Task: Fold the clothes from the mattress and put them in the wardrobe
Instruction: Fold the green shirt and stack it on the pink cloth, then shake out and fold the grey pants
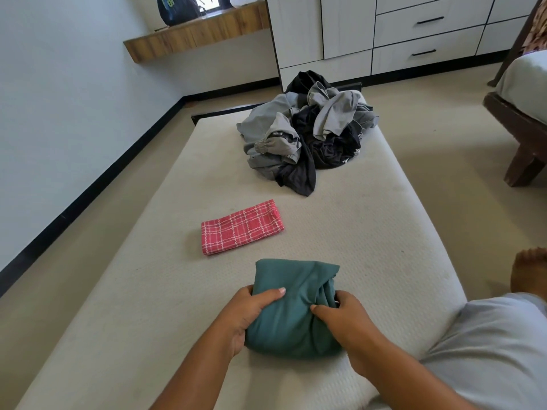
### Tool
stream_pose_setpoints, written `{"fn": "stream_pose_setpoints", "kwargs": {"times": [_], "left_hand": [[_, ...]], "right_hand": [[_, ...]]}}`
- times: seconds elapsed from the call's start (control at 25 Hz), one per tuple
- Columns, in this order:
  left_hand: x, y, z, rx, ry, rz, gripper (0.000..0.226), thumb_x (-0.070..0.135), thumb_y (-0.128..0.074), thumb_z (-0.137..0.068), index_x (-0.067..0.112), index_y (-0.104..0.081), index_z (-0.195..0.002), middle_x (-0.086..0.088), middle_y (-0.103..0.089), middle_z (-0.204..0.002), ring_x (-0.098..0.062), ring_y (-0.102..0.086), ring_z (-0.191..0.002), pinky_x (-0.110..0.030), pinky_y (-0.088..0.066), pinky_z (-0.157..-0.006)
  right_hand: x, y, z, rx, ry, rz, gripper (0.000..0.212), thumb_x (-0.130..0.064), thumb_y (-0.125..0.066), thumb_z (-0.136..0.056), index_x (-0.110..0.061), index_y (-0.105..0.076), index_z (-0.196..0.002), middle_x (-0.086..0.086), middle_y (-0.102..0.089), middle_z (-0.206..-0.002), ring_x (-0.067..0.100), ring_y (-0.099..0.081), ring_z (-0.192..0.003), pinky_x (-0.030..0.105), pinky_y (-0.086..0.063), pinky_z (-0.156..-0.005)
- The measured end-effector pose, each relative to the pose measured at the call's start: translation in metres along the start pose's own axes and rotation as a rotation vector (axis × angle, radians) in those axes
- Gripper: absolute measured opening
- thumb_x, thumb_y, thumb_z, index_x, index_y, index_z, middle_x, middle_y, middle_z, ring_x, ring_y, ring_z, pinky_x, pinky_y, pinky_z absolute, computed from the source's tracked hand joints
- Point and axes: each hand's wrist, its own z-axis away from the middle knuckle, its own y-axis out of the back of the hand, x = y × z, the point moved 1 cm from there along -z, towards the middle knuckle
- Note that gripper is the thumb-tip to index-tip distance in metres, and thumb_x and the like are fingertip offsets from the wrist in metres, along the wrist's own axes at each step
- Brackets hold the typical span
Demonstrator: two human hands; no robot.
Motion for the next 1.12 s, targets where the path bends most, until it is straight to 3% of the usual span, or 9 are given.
{"fn": "stream_pose_setpoints", "kwargs": {"times": [0.16, 0.4, 0.48, 0.56, 0.68, 0.76, 0.88, 1.0, 1.12], "left_hand": [[0.015, 0.015, 0.004, -0.002, -0.041, 0.161, 0.049, 0.038, -0.084, -0.080, 0.016, -0.068, -0.121, -0.010, -0.080, -0.103, -0.030, -0.077, -0.096, -0.047, -0.060, -0.091], [0.059, 0.073, -0.035, 0.186, -0.065, 0.323, 0.031, 0.036, -0.076, -0.089, 0.012, -0.073, -0.110, -0.013, -0.079, -0.099, -0.030, -0.074, -0.090, -0.036, -0.058, -0.073], [0.047, 0.081, -0.059, 0.281, -0.070, 0.161, 0.045, 0.036, -0.076, -0.088, 0.008, -0.067, -0.122, -0.013, -0.075, -0.105, -0.029, -0.071, -0.089, -0.036, -0.057, -0.073], [0.025, 0.082, -0.083, 0.391, -0.078, -0.061, 0.072, 0.052, -0.075, -0.078, 0.008, -0.059, -0.133, -0.014, -0.070, -0.119, -0.031, -0.069, -0.100, -0.042, -0.058, -0.088], [0.016, 0.068, -0.090, 0.748, -0.140, -0.593, 0.073, 0.056, -0.065, -0.087, 0.007, -0.050, -0.139, -0.020, -0.055, -0.138, -0.040, -0.053, -0.125, -0.048, -0.047, -0.103], [0.032, 0.042, -0.078, 0.912, -0.472, -0.893, 0.069, 0.049, -0.063, -0.092, 0.008, -0.045, -0.145, -0.020, -0.047, -0.147, -0.039, -0.045, -0.135, -0.052, -0.045, -0.106], [0.067, -0.015, -0.084, 0.558, -0.797, -1.169, 0.074, 0.053, -0.051, -0.099, 0.019, -0.025, -0.159, -0.011, -0.023, -0.166, -0.032, -0.023, -0.153, -0.049, -0.028, -0.123], [0.104, -0.068, -0.114, 0.287, -0.824, -1.296, 0.074, 0.050, -0.046, -0.102, 0.025, -0.012, -0.163, -0.005, -0.003, -0.172, -0.028, -0.002, -0.158, -0.048, -0.010, -0.126], [0.129, -0.104, -0.150, 0.133, -0.754, -1.374, 0.078, 0.049, -0.050, -0.102, 0.027, -0.008, -0.163, -0.004, 0.001, -0.172, -0.027, 0.002, -0.158, -0.048, -0.011, -0.126]], "right_hand": [[-0.027, -0.005, -0.005, -0.068, 0.112, -0.014, 0.040, -0.026, -0.067, -0.097, -0.020, -0.052, -0.134, -0.004, -0.064, -0.114, 0.014, -0.062, -0.102, 0.028, -0.052, -0.080], [-0.097, -0.042, -0.069, -0.134, 0.397, 0.212, 0.062, -0.030, -0.067, -0.097, -0.024, -0.036, -0.151, 0.003, -0.057, -0.140, 0.023, -0.058, -0.122, 0.041, -0.051, -0.102], [-0.089, -0.047, -0.096, -0.077, 0.451, 0.662, 0.072, -0.042, -0.064, -0.096, -0.020, -0.030, -0.155, 0.009, -0.050, -0.149, 0.029, -0.051, -0.133, 0.045, -0.046, -0.110], [-0.064, -0.043, -0.111, 0.004, 0.448, 1.065, 0.081, -0.058, -0.056, -0.095, -0.017, -0.024, -0.157, 0.011, -0.034, -0.162, 0.032, -0.033, -0.148, 0.048, -0.033, -0.120], [-0.038, -0.033, -0.117, -0.034, 0.512, 1.186, 0.084, -0.063, -0.042, -0.099, -0.019, -0.011, -0.162, 0.007, -0.006, -0.171, 0.026, -0.003, -0.158, 0.045, -0.012, -0.127], [-0.043, -0.025, -0.119, 0.040, 0.595, 1.155, 0.078, -0.063, -0.039, -0.100, -0.021, -0.015, -0.161, 0.009, -0.010, -0.171, 0.026, -0.007, -0.158, 0.044, -0.014, -0.127], [-0.062, 0.008, -0.133, 0.231, 0.590, 1.273, 0.077, -0.065, -0.035, -0.100, -0.025, -0.013, -0.162, 0.011, -0.005, -0.171, 0.031, -0.003, -0.158, 0.051, -0.011, -0.126], [-0.082, 0.055, -0.151, 0.294, 0.510, 1.417, 0.081, -0.065, -0.039, -0.099, -0.028, -0.005, -0.163, 0.012, 0.007, -0.171, 0.035, 0.006, -0.157, 0.056, -0.006, -0.126], [-0.100, 0.093, -0.167, 0.299, 0.446, 1.489, 0.086, -0.069, -0.041, -0.096, -0.033, -0.001, -0.163, 0.010, 0.014, -0.170, 0.037, 0.013, -0.156, 0.061, -0.003, -0.124]]}}
